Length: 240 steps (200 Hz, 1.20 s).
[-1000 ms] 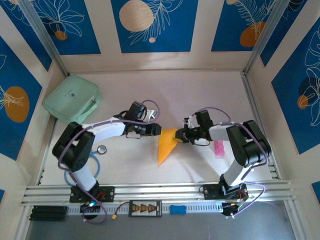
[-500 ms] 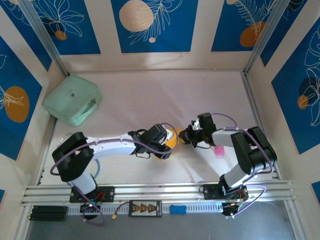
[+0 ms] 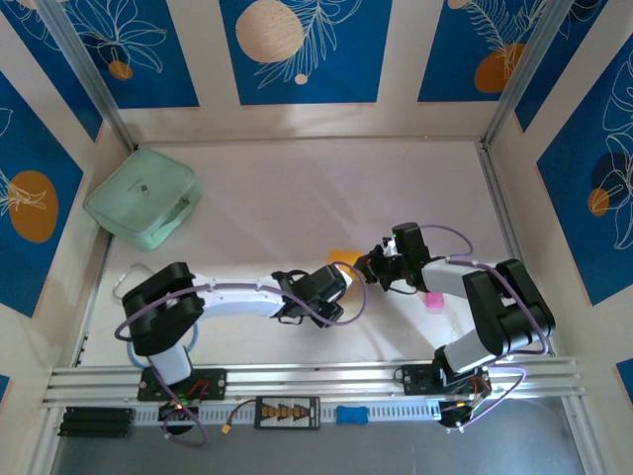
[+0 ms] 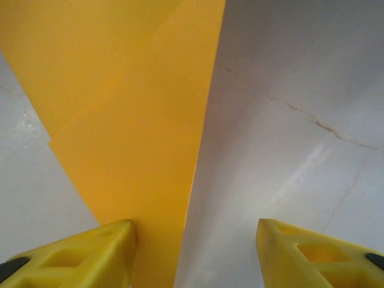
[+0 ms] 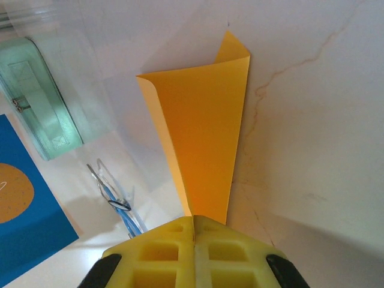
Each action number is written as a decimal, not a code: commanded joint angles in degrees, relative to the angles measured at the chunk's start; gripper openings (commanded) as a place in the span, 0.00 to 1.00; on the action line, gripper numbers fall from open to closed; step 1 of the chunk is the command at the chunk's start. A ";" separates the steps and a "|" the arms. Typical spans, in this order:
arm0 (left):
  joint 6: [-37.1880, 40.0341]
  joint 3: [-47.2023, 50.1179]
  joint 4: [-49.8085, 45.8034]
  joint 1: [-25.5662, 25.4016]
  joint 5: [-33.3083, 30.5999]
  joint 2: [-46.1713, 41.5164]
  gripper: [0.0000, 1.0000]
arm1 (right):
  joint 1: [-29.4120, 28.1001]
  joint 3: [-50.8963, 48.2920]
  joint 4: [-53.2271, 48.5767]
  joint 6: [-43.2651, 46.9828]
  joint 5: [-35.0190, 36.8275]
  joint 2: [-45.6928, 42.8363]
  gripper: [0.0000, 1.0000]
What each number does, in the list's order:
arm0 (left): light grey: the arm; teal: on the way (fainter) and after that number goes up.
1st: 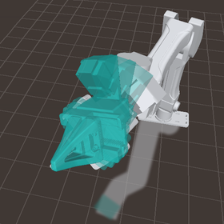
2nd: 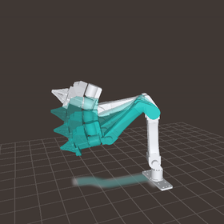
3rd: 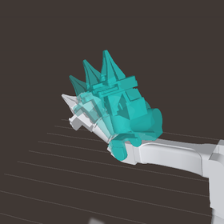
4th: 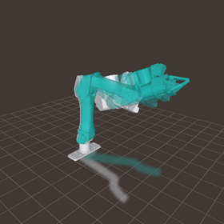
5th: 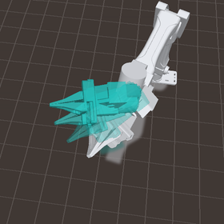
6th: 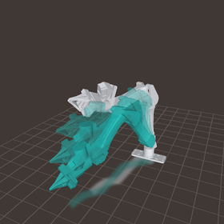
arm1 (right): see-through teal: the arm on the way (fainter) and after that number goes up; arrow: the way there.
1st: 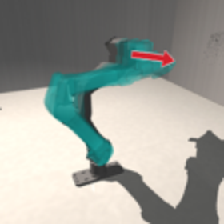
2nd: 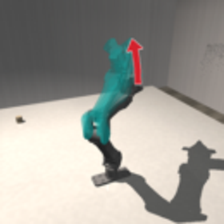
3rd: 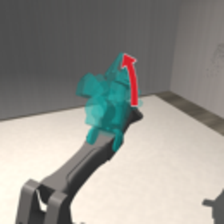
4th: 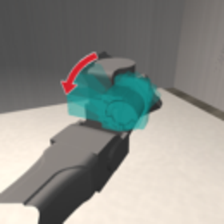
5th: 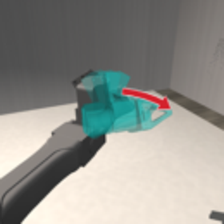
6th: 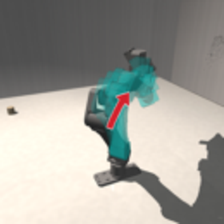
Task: Fold a paper plane with a square sheet of paper (pick it up from the middle)
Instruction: Fold the wing for the fifth time at the center of the table.
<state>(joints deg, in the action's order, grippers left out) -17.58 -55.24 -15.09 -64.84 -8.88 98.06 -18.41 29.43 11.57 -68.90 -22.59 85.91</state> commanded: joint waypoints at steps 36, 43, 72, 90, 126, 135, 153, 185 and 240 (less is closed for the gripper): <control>1.23 -2.80 -3.06 -1.17 -5.49 2.37 0.48 | -0.39 -0.31 -0.26 -0.79 -0.15 -1.09 0.03; 1.24 -3.08 -3.24 -1.25 -5.60 2.69 0.45 | -0.40 -0.17 -0.18 -0.62 -0.35 -1.01 0.03; 1.31 -3.76 -3.38 -1.63 -6.06 3.66 0.39 | -0.62 0.36 -0.89 0.06 -0.54 -1.01 0.04; 1.12 -3.85 -3.83 -1.63 -7.14 3.74 0.38 | -0.61 0.51 -1.45 0.26 -0.36 -0.90 0.04; 1.10 -3.71 -4.42 -1.67 -9.11 3.45 0.37 | -0.57 0.65 -1.34 0.34 -0.26 -0.96 0.04; 1.15 -3.68 -4.39 -1.69 -9.05 3.46 0.37 | -0.58 0.71 -1.54 0.43 -0.35 -0.97 0.03; 1.04 -3.67 -4.24 -1.69 -8.93 3.39 0.35 | -0.58 0.88 -1.73 0.52 -0.43 -0.99 0.03; 0.93 -3.77 -4.35 -1.70 -9.14 3.38 0.30 | -0.74 0.76 -1.75 0.53 -0.44 -1.18 0.03; 0.80 -4.96 -4.46 -1.69 -10.28 3.94 0.30 | -0.88 0.36 -1.88 0.26 -0.44 -2.09 0.03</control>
<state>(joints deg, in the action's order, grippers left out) -16.58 -58.24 -18.35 -65.93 -17.21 101.38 -18.85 29.45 11.05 -69.08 -22.44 85.54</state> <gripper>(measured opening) 0.296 0.063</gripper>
